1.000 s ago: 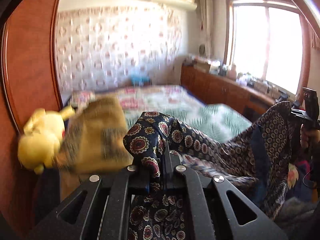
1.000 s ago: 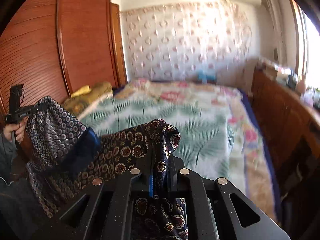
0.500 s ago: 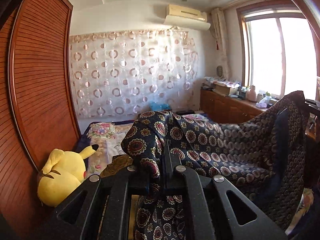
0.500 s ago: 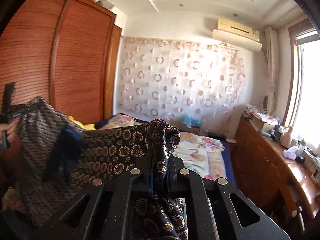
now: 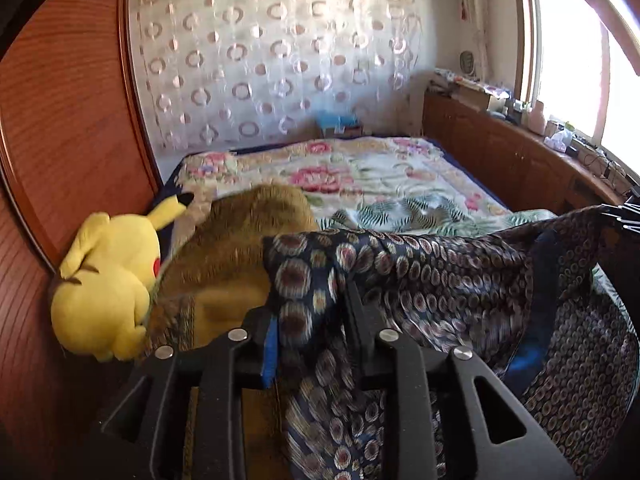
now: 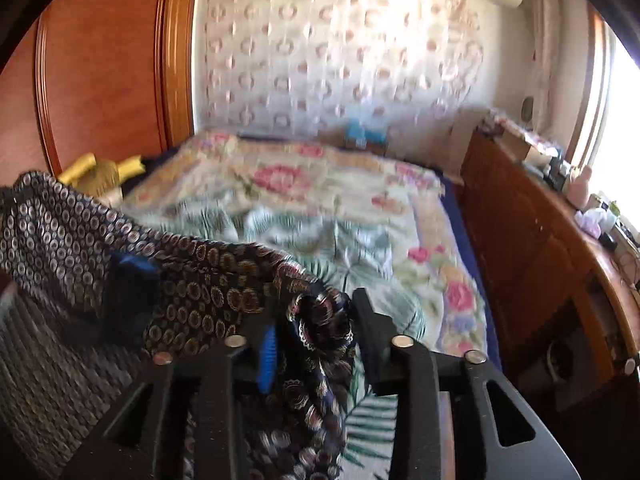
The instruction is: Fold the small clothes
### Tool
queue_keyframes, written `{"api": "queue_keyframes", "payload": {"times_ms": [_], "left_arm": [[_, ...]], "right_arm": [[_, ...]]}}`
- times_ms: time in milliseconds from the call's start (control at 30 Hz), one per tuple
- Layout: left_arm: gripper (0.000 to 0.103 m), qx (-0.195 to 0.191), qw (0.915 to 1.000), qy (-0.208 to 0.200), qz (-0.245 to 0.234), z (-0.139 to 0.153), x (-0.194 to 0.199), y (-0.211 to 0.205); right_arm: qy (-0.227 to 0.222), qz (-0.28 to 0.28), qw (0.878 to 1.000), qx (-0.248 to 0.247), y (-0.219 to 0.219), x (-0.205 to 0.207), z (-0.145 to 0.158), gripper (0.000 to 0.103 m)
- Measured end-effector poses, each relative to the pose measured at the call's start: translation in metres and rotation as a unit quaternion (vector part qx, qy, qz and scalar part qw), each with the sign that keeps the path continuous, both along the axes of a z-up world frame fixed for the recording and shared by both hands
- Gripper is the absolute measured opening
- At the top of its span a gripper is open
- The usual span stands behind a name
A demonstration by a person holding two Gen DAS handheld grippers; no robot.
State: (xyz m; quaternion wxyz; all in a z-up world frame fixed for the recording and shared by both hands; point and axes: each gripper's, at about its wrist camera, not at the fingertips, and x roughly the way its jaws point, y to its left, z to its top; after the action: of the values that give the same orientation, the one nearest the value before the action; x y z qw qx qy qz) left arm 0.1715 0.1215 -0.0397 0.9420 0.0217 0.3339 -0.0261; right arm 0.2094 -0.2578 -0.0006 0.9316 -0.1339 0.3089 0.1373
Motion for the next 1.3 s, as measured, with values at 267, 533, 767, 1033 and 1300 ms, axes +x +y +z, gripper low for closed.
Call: {"api": "queue_keyframes", "payload": {"times_ms": [267, 533, 767, 1033, 1300], "left_arm": [[0.075, -0.027, 0.9995, 0.011, -0.013, 0.0, -0.026, 0.0], [0.082, -0.033, 0.9993, 0.001, -0.02, -0.012, -0.058, -0.006], [0.082, -0.034, 0.9991, 0.006, -0.024, -0.02, -0.065, -0.005], [0.082, -0.042, 0.9988, 0.017, -0.019, -0.031, -0.068, -0.003], [0.082, -0.046, 0.9984, 0.027, -0.02, -0.042, -0.068, -0.004]], "right_arm": [[-0.008, 0.008, 1.0, 0.02, 0.002, -0.01, 0.003, 0.048], [0.006, 0.052, 0.997, 0.049, 0.018, -0.002, -0.01, 0.05], [0.03, 0.059, 0.996, 0.067, 0.049, 0.03, -0.019, 0.05], [0.072, 0.048, 0.996, 0.028, 0.065, 0.071, -0.038, 0.05], [0.105, 0.039, 0.991, 0.076, 0.052, 0.102, -0.04, 0.05]]}}
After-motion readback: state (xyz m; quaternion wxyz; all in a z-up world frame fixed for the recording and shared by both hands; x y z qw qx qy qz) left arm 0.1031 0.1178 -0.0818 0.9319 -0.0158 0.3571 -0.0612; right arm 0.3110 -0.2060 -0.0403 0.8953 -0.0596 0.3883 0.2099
